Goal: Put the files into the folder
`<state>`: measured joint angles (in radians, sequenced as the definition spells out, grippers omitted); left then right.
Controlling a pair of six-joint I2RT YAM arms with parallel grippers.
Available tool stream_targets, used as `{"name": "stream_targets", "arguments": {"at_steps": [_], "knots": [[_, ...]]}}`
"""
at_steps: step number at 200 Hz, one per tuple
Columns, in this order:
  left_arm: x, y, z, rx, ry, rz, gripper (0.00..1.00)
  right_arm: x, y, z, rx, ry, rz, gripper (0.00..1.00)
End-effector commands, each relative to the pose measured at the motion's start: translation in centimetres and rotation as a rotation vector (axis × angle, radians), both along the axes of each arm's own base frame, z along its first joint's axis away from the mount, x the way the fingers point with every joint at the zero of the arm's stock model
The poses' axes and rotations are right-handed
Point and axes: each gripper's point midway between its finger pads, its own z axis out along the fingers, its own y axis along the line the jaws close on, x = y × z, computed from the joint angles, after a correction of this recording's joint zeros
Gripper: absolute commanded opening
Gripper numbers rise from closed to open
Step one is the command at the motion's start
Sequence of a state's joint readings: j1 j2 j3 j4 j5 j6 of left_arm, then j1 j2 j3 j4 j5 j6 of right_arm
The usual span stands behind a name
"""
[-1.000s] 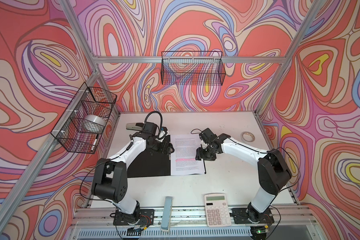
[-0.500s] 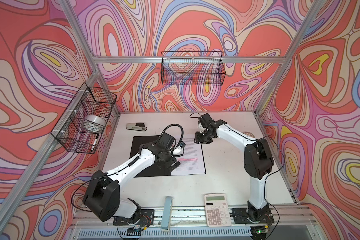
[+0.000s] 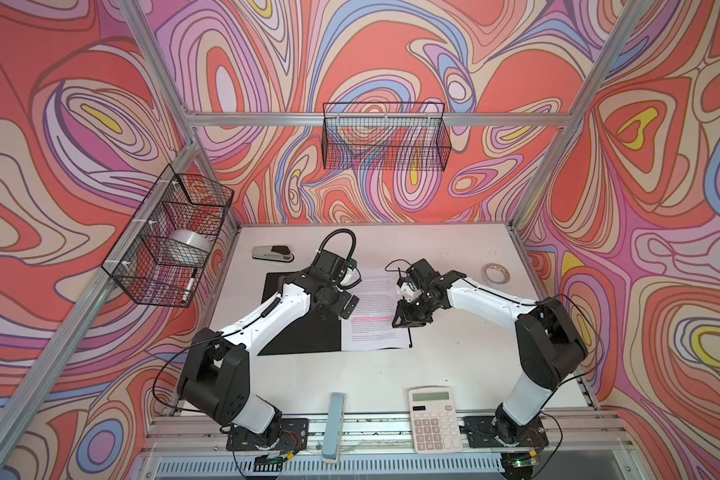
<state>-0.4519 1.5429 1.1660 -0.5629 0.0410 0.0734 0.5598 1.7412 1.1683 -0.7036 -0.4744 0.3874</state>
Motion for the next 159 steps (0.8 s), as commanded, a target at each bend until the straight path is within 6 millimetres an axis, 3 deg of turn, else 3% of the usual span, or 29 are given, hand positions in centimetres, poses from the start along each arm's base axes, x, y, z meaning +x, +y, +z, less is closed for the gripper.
{"name": "stream_targets", "arguments": {"at_steps": [1, 32, 37, 102, 159], "knots": [[1.4, 0.0, 0.2, -0.106, 0.073, 0.108, 1.00, -0.2, 1.4, -0.1, 0.063, 0.000, 0.014, 0.32], [2.8, 0.2, -0.2, -0.140, 0.108, 0.136, 1.00, -0.3, 1.6, -0.9, 0.051, 0.002, 0.018, 0.32], [2.9, 0.1, -0.2, -0.149, 0.113, 0.136, 1.00, -0.5, 1.5, -2.1, 0.035, 0.026, 0.018, 0.32], [3.6, -0.8, -0.5, -0.186, 0.131, 0.114, 1.00, -0.6, 1.3, -5.4, -0.015, 0.068, 0.012, 0.32], [4.8, -0.5, -1.5, -0.212, 0.164, 0.156, 1.00, -0.9, 0.9, -5.9, -0.043, 0.074, 0.012, 0.33]]}}
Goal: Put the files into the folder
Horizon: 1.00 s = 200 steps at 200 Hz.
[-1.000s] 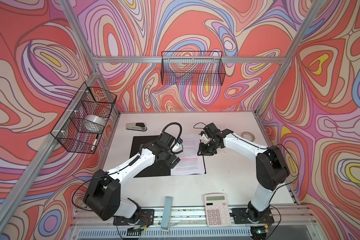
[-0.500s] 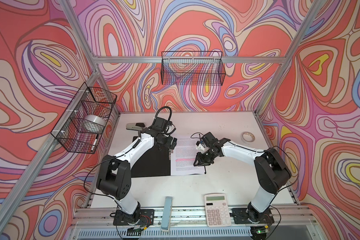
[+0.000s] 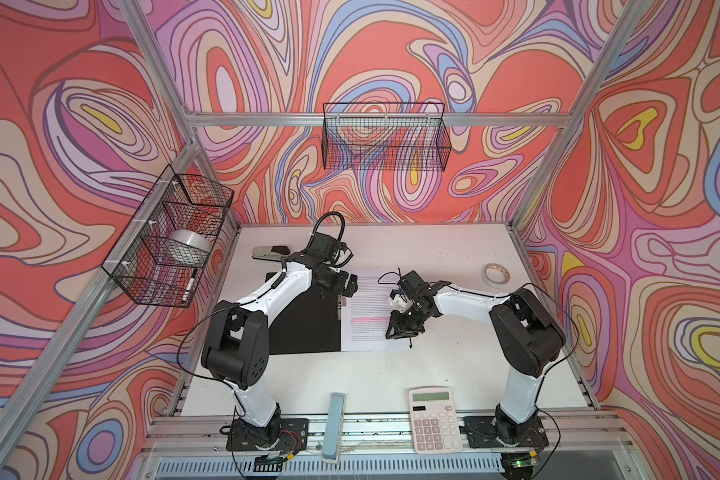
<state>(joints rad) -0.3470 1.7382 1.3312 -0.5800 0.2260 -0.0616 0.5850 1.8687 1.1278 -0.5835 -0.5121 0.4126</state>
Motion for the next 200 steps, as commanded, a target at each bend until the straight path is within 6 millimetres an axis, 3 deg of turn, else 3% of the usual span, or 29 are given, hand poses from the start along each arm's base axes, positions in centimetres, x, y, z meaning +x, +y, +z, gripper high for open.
{"name": "stream_targets", "arguments": {"at_steps": [1, 54, 133, 166, 200], "knots": [[0.6, 0.0, -0.1, -0.026, 0.022, 0.026, 1.00, -0.3, -0.5, -1.3, -0.046, 0.001, -0.002, 0.33], [1.6, -0.3, -0.9, -0.059, 0.043, 0.026, 1.00, 0.9, 0.1, 1.6, -0.013, -0.067, -0.007, 0.36], [3.6, -0.1, -2.8, -0.049, 0.077, 0.060, 1.00, 3.9, 0.5, 10.4, 0.029, -0.273, -0.044, 0.39], [4.1, -0.1, -4.3, -0.055, 0.108, 0.069, 1.00, 4.4, -0.4, 11.8, 0.007, -0.333, -0.088, 0.39], [4.5, -0.3, -5.3, -0.074, 0.129, 0.071, 1.00, 4.4, -0.6, 12.0, 0.019, -0.343, -0.111, 0.39]]}}
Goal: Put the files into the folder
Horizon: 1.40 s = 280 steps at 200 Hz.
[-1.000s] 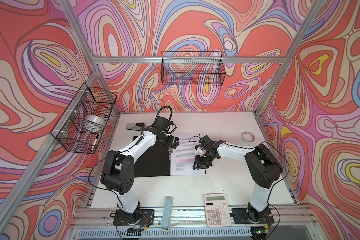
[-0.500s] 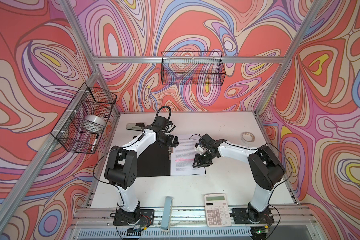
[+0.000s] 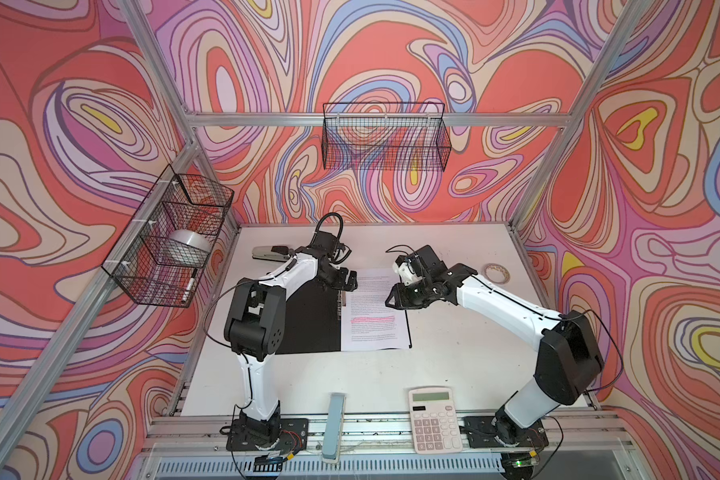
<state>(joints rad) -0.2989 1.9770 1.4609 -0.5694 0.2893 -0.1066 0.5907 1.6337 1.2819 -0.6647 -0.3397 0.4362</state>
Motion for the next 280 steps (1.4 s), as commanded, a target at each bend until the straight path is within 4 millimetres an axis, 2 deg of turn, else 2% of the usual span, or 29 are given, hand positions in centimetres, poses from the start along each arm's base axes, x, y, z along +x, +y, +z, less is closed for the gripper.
{"name": "stream_targets", "arguments": {"at_steps": [1, 81, 114, 146, 280], "knots": [[1.0, -0.3, 0.0, -0.037, 0.002, 0.013, 1.00, -0.1, -0.6, 0.0, -0.015, -0.012, -0.032, 0.40], [1.0, -1.6, -1.6, -0.217, 0.079, -0.006, 1.00, -0.1, -0.7, -0.2, -0.016, -0.014, -0.043, 0.40], [1.0, -2.6, -1.4, -0.281, 0.092, -0.019, 1.00, -0.1, -0.7, -0.1, -0.016, -0.013, -0.042, 0.40], [1.0, -2.7, -1.4, -0.294, 0.100, -0.015, 1.00, -0.1, -0.6, -0.2, -0.018, -0.009, -0.042, 0.40], [0.0, -2.9, 3.6, -0.374, 0.008, -0.014, 1.00, 0.4, -0.4, -0.2, -0.025, -0.011, -0.030, 0.40]]}}
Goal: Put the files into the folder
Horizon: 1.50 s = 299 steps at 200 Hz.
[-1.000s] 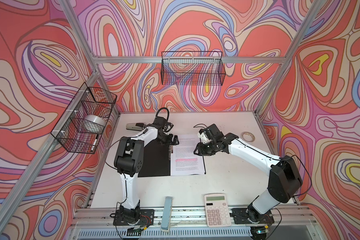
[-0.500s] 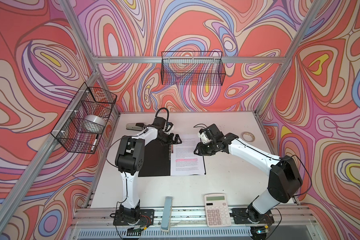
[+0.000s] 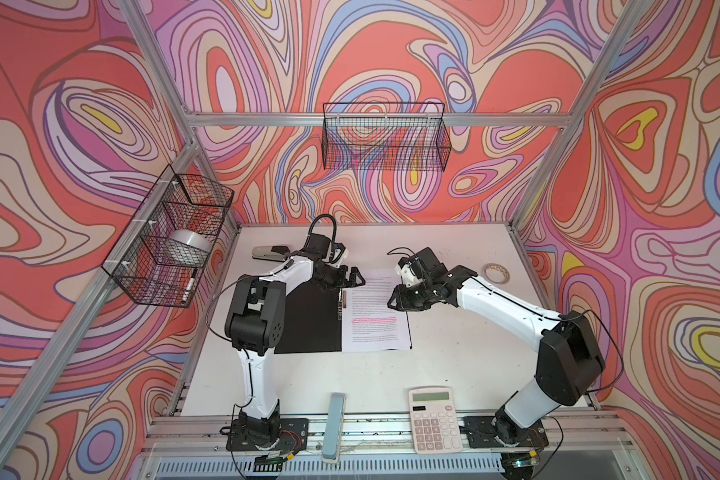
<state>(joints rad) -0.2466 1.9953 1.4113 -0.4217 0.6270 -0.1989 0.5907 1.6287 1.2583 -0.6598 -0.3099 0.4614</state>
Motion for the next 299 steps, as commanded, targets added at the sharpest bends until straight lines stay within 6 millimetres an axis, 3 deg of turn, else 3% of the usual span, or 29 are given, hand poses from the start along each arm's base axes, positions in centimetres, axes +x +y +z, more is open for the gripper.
{"name": "stream_targets", "arguments": {"at_steps": [1, 52, 121, 157, 163, 221, 248, 297, 299], "knots": [[-0.1, 0.1, 2.6, -0.034, -0.042, 0.009, 1.00, 0.4, 0.3, 0.6, -0.003, -0.022, 0.006, 0.40], [-2.4, -0.2, 3.4, -0.081, -0.016, -0.013, 1.00, 1.4, -0.9, -0.7, -0.064, -0.024, -0.052, 0.40], [-5.2, 0.2, 6.0, -0.087, -0.045, -0.067, 1.00, 4.8, -6.0, -4.9, -0.018, 0.084, -0.272, 0.44], [-5.8, 2.1, 8.4, 0.005, -0.144, -0.043, 1.00, 4.9, -5.1, -6.3, 0.034, 0.132, -0.252, 0.45], [-5.9, 2.6, 8.7, 0.024, -0.158, -0.026, 1.00, 4.8, -5.0, -7.5, 0.026, 0.159, -0.249, 0.45], [-7.6, 6.1, 8.5, 0.099, -0.145, 0.065, 1.00, 4.2, -4.6, -9.8, 0.029, 0.213, -0.227, 0.45], [-8.7, 7.5, 8.4, 0.138, -0.142, 0.063, 1.00, 4.5, -4.8, -8.8, 0.020, 0.186, -0.223, 0.44], [-9.8, 12.4, 9.1, 0.370, -0.207, 0.071, 1.00, 5.6, -5.2, -3.8, -0.039, 0.079, -0.161, 0.43], [-9.9, 12.5, 9.1, 0.378, -0.211, 0.070, 1.00, 5.6, -5.1, -2.8, -0.031, 0.059, -0.159, 0.43]]}}
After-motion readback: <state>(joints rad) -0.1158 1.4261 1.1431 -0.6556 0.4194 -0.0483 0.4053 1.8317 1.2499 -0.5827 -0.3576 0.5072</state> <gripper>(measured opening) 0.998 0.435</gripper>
